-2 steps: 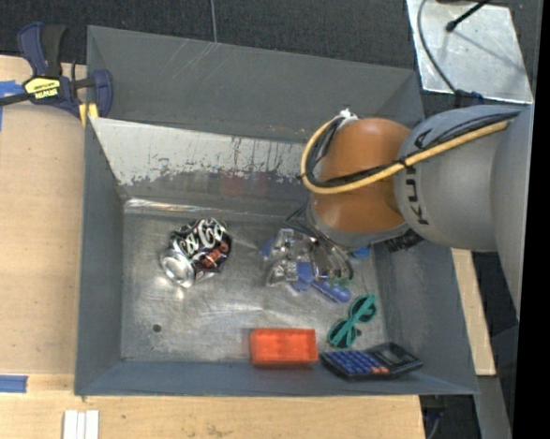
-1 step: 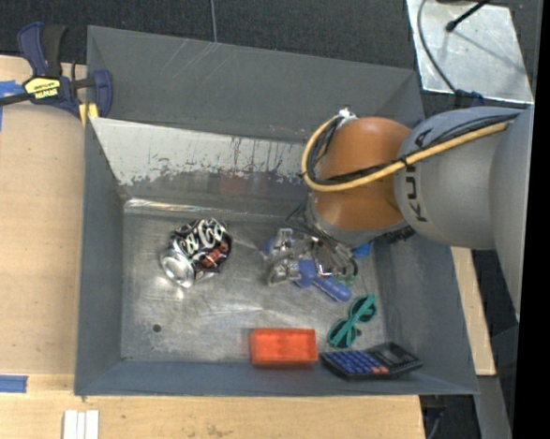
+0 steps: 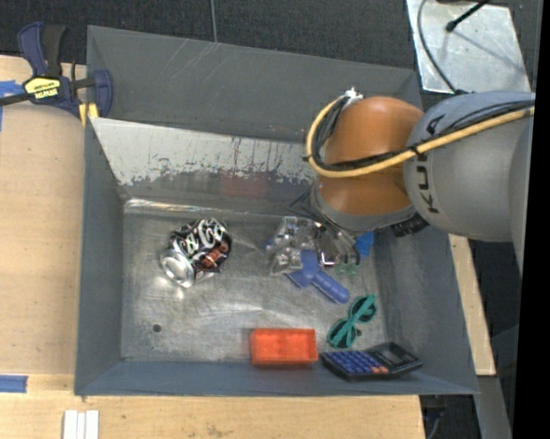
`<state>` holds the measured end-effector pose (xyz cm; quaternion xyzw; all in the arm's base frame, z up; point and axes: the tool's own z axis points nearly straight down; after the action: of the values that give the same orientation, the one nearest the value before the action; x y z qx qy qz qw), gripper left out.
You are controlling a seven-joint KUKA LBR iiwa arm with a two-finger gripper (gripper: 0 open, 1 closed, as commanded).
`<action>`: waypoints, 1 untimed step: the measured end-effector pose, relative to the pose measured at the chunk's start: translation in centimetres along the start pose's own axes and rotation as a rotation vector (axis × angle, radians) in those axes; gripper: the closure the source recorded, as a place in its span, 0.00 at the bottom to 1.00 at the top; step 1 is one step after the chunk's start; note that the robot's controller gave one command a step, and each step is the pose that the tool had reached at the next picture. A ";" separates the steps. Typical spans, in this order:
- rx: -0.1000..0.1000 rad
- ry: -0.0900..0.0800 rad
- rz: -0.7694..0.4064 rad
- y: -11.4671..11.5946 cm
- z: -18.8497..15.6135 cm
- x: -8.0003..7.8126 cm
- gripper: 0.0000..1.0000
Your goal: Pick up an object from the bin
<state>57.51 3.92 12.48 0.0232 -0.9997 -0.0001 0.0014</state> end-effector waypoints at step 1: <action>0.000 -0.007 -0.031 -0.6 -4.3 -2.0 1.00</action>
Offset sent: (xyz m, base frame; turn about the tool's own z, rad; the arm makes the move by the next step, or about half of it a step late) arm -0.0295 -0.0844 0.0298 -0.2201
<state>59.51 3.42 16.73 0.0385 -0.9993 0.0000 -0.0019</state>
